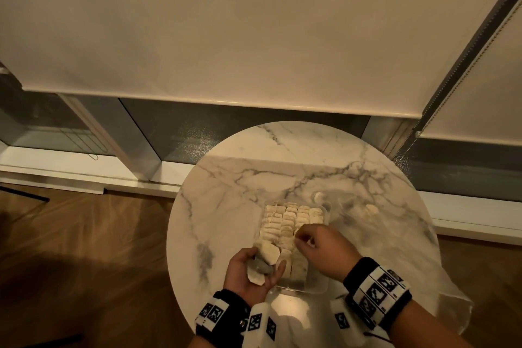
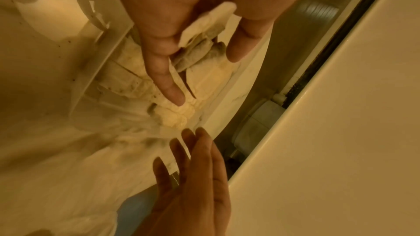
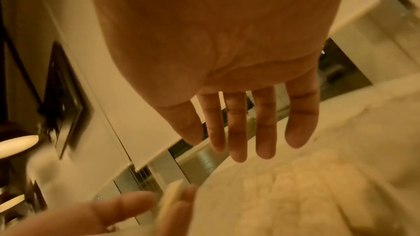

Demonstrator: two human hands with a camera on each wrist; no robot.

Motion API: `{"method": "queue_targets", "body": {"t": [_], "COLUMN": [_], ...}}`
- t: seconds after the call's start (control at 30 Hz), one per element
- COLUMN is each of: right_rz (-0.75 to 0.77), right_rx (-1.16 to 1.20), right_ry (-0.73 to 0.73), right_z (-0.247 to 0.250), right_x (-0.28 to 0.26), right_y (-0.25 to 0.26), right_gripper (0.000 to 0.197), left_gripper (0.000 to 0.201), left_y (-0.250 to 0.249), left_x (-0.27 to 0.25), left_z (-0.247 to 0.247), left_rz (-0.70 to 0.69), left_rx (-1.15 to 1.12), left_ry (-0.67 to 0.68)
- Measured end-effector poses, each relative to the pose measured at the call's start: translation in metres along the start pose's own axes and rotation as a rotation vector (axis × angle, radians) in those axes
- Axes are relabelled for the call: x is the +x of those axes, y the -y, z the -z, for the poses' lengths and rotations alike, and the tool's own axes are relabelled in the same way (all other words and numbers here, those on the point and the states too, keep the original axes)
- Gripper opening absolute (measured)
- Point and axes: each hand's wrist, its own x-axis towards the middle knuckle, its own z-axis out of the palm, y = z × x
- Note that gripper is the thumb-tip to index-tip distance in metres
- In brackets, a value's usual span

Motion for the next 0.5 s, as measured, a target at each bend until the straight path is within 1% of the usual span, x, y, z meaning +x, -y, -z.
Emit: {"method": "queue_targets", "body": {"t": [0.07, 0.13, 0.2, 0.33, 0.43, 0.5], "right_rz": [-0.009, -0.016, -0.042, -0.153, -0.177, -0.181], "right_rx": [0.182, 0.282, 0.320, 0.441, 0.615, 0.670], "right_ry": [0.045, 0.042, -0.014, -0.149, -0.159, -0.148], "right_z": [-0.003, -0.007, -0.010, -0.012, -0.012, -0.011], "right_x": [-0.010, -0.017, -0.022, -0.027, -0.029, -0.029], "right_y": [0.007, 0.009, 0.007, -0.003, -0.009, -0.010], "right_gripper": [0.028, 0.025, 0.022, 0.020, 0.023, 0.018], "left_gripper": [0.043, 0.040, 0.039, 0.044, 0.044, 0.042], "left_y": [0.006, 0.012, 0.018, 0.027, 0.037, 0.043], "left_x": [0.000, 0.000, 0.000, 0.003, 0.006, 0.007], "left_z": [-0.010, -0.020, -0.026, -0.029, -0.030, -0.030], "left_rz": [-0.005, -0.019, -0.023, -0.018, -0.040, -0.069], "left_rx": [0.060, 0.112, 0.177, 0.329, 0.377, 0.382], "left_ry": [0.020, 0.062, 0.097, 0.165, 0.165, 0.156]}}
